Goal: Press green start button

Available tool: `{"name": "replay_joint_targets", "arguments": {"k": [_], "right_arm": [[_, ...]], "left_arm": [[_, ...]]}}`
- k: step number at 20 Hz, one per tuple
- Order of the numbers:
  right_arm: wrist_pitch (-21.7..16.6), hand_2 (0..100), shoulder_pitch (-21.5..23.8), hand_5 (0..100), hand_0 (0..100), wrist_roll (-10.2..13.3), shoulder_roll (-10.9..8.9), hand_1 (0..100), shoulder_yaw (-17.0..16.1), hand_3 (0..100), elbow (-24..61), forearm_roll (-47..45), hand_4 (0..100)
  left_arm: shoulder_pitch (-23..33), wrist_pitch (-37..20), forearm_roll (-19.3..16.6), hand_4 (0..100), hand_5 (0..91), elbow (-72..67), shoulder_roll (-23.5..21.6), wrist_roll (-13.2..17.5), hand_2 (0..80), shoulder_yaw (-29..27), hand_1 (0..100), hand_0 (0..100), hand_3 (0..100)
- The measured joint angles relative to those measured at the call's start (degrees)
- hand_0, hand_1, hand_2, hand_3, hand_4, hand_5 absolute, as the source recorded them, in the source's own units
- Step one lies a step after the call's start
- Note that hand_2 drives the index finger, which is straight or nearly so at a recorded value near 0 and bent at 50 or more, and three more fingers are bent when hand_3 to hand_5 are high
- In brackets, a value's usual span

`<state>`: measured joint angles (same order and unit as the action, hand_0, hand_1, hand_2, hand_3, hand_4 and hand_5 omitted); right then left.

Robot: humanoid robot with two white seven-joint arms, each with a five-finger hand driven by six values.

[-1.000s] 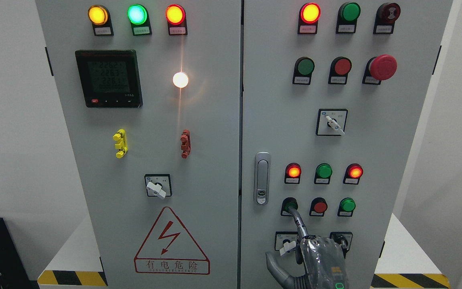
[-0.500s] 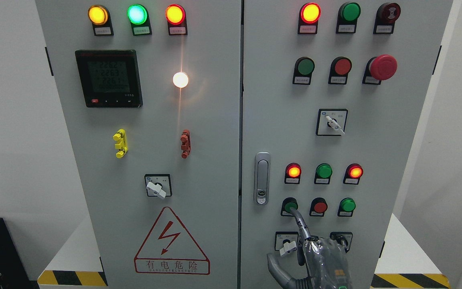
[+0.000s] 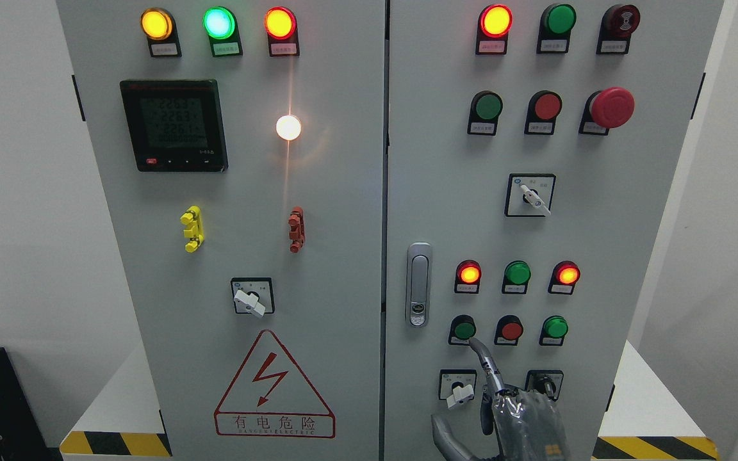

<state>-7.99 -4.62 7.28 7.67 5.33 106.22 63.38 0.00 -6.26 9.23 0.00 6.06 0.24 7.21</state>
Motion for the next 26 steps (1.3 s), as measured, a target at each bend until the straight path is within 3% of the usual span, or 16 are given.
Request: {"name": "replay_joint_targets", "arguments": {"k": [6, 9, 12, 14, 15, 17, 18, 20, 26], "right_arm": [[0.0, 1, 2.6, 98, 44, -0.4, -0.01, 30, 0.1, 89, 2.4, -4.2, 84], [-0.1, 0, 3.4, 88, 40, -2.3, -0.01, 27, 0.2, 81, 3.8, -8.4, 80], [-0.1, 0, 3.9, 77, 29, -3.8, -0.01, 26, 0.3, 70, 5.1, -12.8, 70], [-0.1, 0, 4.1, 65, 19, -4.3, -0.01, 26, 0.2, 54, 5.8, -15.4, 57], [-0.1, 0, 4.2, 64, 16, -4.8, -0.02, 26, 0.2, 53, 6.2, -16.8, 56], [-0.1, 0, 4.3, 48, 2, -6.1, -0.02, 26, 0.2, 37, 6.8, -19.7, 40], [-0.1, 0, 4.4, 47, 0, -6.7, -0.03, 26, 0.2, 36, 7.2, -21.1, 38], [-0.1, 0, 4.4, 32, 0, -8.1, -0.07, 22, 0.2, 27, 7.7, -24.1, 27], [0.4, 0, 6.0, 18, 0, -12.1, -0.18, 12, 0.1, 16, 9.1, -32.7, 14]], "left_arm": [[0.0, 0.0, 0.0, 0, 0.0, 0.0, 0.0, 0.0, 0.0, 0.0, 56, 12, 0], [0.0, 0.0, 0.0, 0, 0.0, 0.0, 0.0, 0.0, 0.0, 0.0, 56, 12, 0], [0.0, 0.0, 0.0, 0, 0.0, 0.0, 0.0, 0.0, 0.0, 0.0, 56, 12, 0], [0.0, 0.0, 0.0, 0, 0.0, 0.0, 0.0, 0.0, 0.0, 0.0, 56, 12, 0], [0.0, 0.0, 0.0, 0, 0.0, 0.0, 0.0, 0.0, 0.0, 0.0, 56, 12, 0], [0.0, 0.0, 0.0, 0, 0.0, 0.0, 0.0, 0.0, 0.0, 0.0, 56, 12, 0], [0.0, 0.0, 0.0, 0, 0.0, 0.0, 0.0, 0.0, 0.0, 0.0, 56, 12, 0], [0.0, 0.0, 0.0, 0, 0.0, 0.0, 0.0, 0.0, 0.0, 0.0, 56, 12, 0], [0.0, 0.0, 0.0, 0, 0.0, 0.0, 0.0, 0.0, 0.0, 0.0, 56, 12, 0]]}}
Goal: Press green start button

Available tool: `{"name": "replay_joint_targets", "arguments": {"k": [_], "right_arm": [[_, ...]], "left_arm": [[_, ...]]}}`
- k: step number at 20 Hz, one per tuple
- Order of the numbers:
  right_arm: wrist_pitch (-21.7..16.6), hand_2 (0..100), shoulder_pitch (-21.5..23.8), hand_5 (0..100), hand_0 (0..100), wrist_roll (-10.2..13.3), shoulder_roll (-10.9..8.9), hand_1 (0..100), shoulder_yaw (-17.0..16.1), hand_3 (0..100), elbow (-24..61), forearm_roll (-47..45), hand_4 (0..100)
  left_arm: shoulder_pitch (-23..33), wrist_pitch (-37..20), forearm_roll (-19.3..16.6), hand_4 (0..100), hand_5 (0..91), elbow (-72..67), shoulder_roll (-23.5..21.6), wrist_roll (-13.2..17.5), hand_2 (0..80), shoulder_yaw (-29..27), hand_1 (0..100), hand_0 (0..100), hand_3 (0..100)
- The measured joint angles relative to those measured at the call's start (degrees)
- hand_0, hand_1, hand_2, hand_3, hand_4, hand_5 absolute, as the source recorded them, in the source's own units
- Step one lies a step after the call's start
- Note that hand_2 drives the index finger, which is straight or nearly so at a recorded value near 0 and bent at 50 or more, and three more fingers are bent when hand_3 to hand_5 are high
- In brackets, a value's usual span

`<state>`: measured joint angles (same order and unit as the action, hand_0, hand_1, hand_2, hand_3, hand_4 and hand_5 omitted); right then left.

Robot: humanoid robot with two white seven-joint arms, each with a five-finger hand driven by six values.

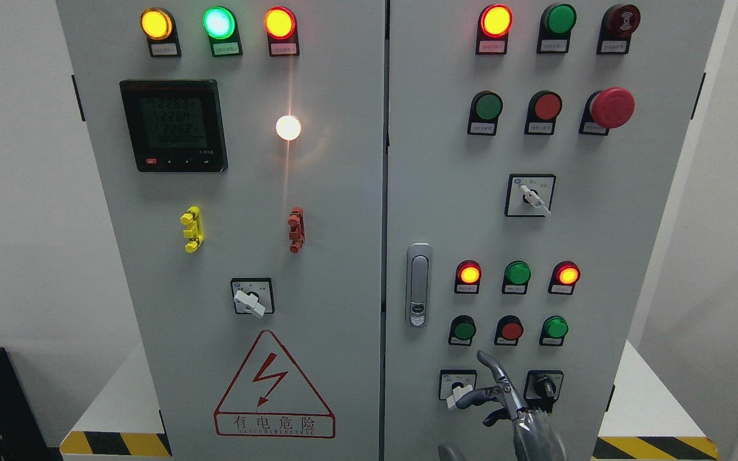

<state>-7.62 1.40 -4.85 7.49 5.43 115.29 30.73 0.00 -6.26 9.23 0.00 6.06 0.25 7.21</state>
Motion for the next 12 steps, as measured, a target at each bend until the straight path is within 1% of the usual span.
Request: {"name": "replay_joint_targets", "arguments": {"k": [1, 3, 6, 8, 10, 12], "right_arm": [[0.2, 0, 0.3, 17, 0, -0.6, -0.02, 12, 0.0, 15, 0.2, -1.3, 14], [0.6, 0, 0.8, 10, 0, -1.4, -0.04, 8, 0.0, 10, 0.7, -3.2, 8], [1.1, 0, 1.4, 5, 0, -2.5, -0.08, 7, 0.0, 5, 1.3, -5.7, 2], [1.5, 0, 1.7, 2, 0, -3.1, -0.11, 6, 0.0, 3, 1.6, -6.6, 0], [2.0, 0, 1.9, 0, 0, -3.5, -0.13, 5, 0.0, 2, 1.9, -7.5, 0], [2.4, 0, 2.0, 0, 0, -3.7, -0.16, 3, 0.0, 1, 2.1, -8.3, 0]], "left_arm": [[0.0, 0.0, 0.0, 0, 0.0, 0.0, 0.0, 0.0, 0.0, 0.0, 56, 12, 0], [0.0, 0.0, 0.0, 0, 0.0, 0.0, 0.0, 0.0, 0.0, 0.0, 56, 12, 0], [0.0, 0.0, 0.0, 0, 0.0, 0.0, 0.0, 0.0, 0.0, 0.0, 56, 12, 0], [0.0, 0.0, 0.0, 0, 0.0, 0.0, 0.0, 0.0, 0.0, 0.0, 56, 12, 0], [0.0, 0.0, 0.0, 0, 0.0, 0.0, 0.0, 0.0, 0.0, 0.0, 56, 12, 0], [0.0, 0.0, 0.0, 0, 0.0, 0.0, 0.0, 0.0, 0.0, 0.0, 56, 12, 0]]}}
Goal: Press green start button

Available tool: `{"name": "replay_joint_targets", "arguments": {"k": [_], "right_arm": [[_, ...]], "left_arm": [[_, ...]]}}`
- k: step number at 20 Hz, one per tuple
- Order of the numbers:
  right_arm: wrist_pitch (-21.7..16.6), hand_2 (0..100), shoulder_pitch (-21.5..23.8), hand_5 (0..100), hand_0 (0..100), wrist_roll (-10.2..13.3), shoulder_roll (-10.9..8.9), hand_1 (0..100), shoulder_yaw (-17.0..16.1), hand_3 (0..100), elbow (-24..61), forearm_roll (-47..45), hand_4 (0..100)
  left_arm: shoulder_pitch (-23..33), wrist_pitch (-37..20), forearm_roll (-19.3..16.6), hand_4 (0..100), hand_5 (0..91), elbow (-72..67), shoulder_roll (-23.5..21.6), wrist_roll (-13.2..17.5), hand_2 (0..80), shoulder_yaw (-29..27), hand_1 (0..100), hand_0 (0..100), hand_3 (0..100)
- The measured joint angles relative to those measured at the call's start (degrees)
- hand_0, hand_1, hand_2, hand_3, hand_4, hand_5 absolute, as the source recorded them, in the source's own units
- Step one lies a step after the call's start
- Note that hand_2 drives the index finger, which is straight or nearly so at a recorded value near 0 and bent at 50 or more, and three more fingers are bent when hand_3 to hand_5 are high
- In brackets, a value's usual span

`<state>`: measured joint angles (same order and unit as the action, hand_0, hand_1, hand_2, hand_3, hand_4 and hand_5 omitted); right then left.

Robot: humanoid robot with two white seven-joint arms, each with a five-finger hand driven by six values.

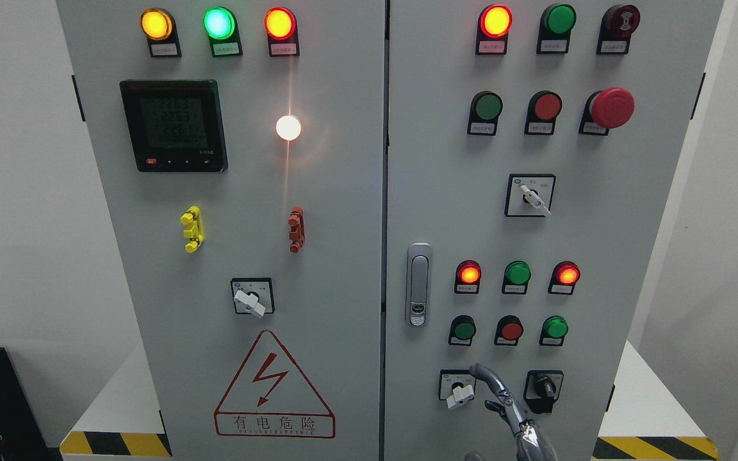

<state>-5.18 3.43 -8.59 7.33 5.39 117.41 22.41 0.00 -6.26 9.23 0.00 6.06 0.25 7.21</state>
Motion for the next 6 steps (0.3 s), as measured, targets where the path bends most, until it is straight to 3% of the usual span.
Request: {"name": "replay_joint_targets", "arguments": {"k": [6], "right_arm": [[0.7, 0, 0.1, 0, 0, -0.2, -0.13, 0, 0.0, 0, 0.5, -1.5, 0]], "left_arm": [[0.0, 0.0, 0.0, 0, 0.0, 0.0, 0.0, 0.0, 0.0, 0.0, 56, 12, 0]]}}
